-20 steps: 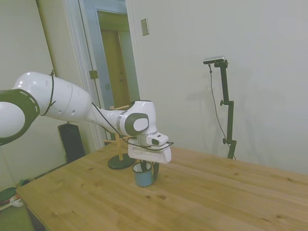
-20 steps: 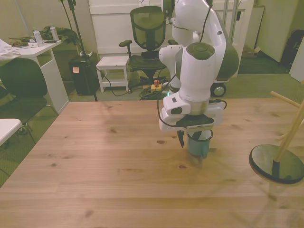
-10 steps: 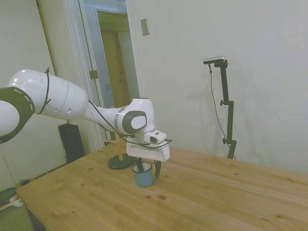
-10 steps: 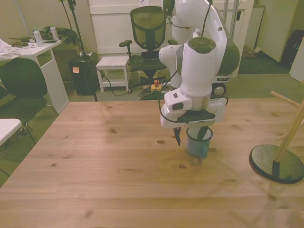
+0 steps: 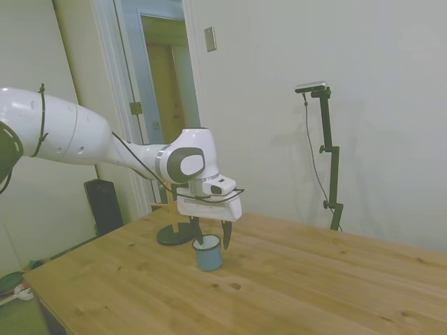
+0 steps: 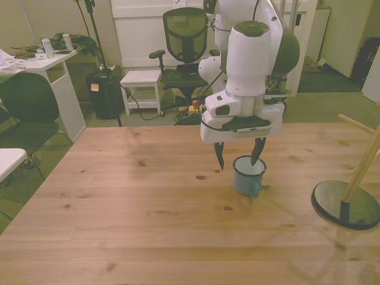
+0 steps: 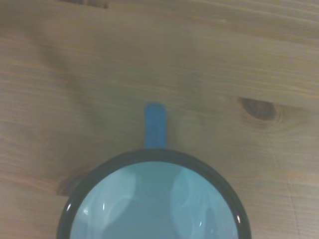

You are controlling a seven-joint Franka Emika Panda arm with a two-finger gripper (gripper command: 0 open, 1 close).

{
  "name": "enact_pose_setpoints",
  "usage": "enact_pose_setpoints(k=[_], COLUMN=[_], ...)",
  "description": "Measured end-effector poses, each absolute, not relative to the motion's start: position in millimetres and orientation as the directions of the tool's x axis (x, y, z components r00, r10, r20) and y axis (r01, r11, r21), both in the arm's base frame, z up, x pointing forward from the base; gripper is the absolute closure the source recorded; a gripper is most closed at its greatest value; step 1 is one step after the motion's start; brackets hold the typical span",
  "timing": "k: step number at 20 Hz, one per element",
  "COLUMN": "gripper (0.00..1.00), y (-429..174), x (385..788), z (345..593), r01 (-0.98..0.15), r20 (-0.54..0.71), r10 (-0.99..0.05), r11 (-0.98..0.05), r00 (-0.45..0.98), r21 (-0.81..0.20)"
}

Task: Unload the mug

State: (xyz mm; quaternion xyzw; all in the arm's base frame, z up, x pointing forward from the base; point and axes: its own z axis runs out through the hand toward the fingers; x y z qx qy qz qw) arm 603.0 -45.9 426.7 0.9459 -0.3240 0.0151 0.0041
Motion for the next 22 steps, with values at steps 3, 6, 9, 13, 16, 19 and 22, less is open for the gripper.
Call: enact_pose_setpoints(k=[3,6,9,13,16,19,22], gripper=[0.00,0.00,0.00,0.00,0.00,0.00,0.00], y=[-46,-42,-36,-30,-21,-14,-11], x=[598,586,560,517,495,474,460], z=[428,442,468,480,479,480,481], r01=[-0.608,-0.589,-0.554,-0.495,-0.448,-0.393,-0.371], r20=[0.036,0.046,0.059,0.038,0.007,-0.012,-0.009], r10=[-0.608,-0.591,-0.560,-0.501,-0.451,-0.395,-0.372], r11=[-0.794,-0.807,-0.827,-0.862,-0.888,-0.913,-0.922], r00=[0.793,0.806,0.827,0.865,0.892,0.919,0.928], r21=[-0.011,-0.045,-0.095,-0.111,-0.106,-0.110,-0.112])
